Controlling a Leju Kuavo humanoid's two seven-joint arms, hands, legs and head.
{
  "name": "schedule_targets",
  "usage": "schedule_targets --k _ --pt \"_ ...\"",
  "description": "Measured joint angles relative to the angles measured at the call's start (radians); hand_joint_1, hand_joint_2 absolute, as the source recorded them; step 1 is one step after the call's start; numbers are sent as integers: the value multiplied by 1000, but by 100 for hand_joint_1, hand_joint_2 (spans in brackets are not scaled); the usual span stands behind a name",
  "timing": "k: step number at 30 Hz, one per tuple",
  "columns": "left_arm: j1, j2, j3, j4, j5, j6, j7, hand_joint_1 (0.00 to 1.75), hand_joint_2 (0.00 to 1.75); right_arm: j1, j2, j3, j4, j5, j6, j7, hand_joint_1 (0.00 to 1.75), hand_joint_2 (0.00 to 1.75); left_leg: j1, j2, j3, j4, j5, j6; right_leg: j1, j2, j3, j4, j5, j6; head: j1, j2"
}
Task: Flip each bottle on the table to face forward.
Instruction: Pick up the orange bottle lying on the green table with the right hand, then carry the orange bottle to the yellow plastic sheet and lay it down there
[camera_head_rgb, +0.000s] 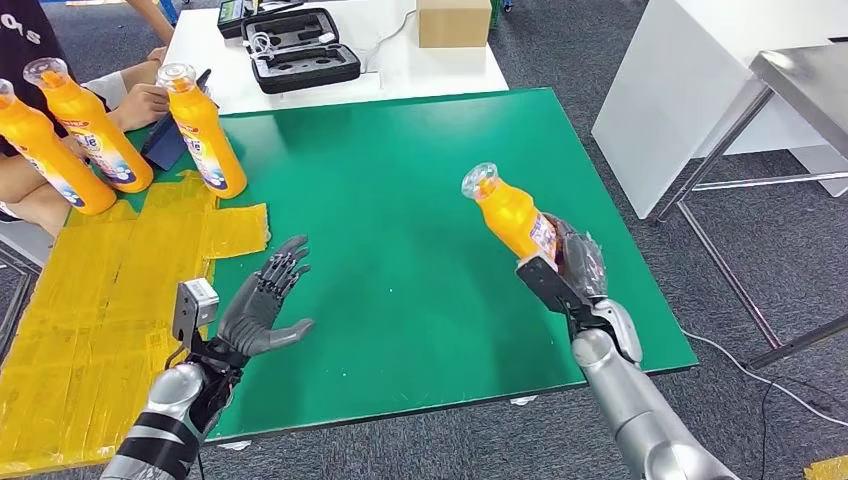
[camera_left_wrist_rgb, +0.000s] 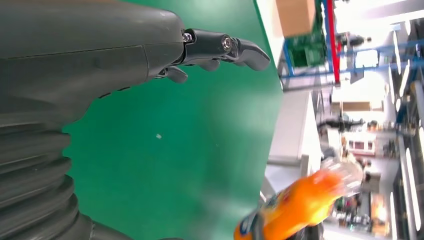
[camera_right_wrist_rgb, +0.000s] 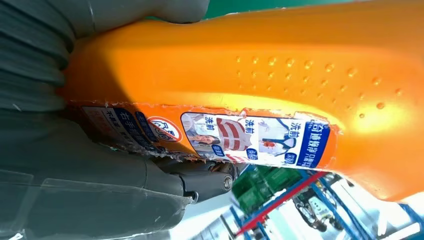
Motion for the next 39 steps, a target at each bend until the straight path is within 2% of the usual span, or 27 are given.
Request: schedule_targets --k 3,6,9,14,21,25,31,39 --pt "-47 1 -48 24 17 -1 5 0 175 -37 65 -14 45 -111 48 -51 175 175 0 1 0 0 1 -1 0 0 -1 0 1 -2 0 0" --pt "-86 0 -85 48 48 3 7 0 175 -64 132 -18 94 -207 150 -128 175 175 0 1 0 0 1 -1 0 0 -1 1 1 -2 0 0" --pt "-118 0 -105 67 81 12 11 0 175 -72 202 -3 130 -235 219 -183 175 175 0 2 0 0 1 -1 0 1 -2 1 1 -2 0 0" --pt "-146 0 -122 87 102 18 15 0 175 -73 283 35 173 -254 252 -192 175 175 1 1 -1 0 1 -1 0 1 -2 1 0 -2 0 0" --pt "-159 0 -133 104 116 30 12 0 175 -74 325 65 209 -299 323 -195 175 175 0 1 -1 0 1 -1 0 1 -2 1 1 -2 0 0" --pt "-173 0 -143 113 128 34 4 0 175 -73 358 117 233 -290 360 -198 175 175 1 1 -1 0 1 -1 0 1 -2 1 1 -2 0 0" --pt "-189 0 -153 129 134 41 -3 0 175 -61 396 227 260 -229 332 -217 175 175 1 2 -1 0 1 -1 1 1 -3 1 0 -3 0 0" --pt "-191 1 -173 142 135 45 -9 0 175 -64 399 302 263 -219 281 -219 175 175 1 2 -1 0 1 -1 0 1 -2 1 0 -2 0 0"
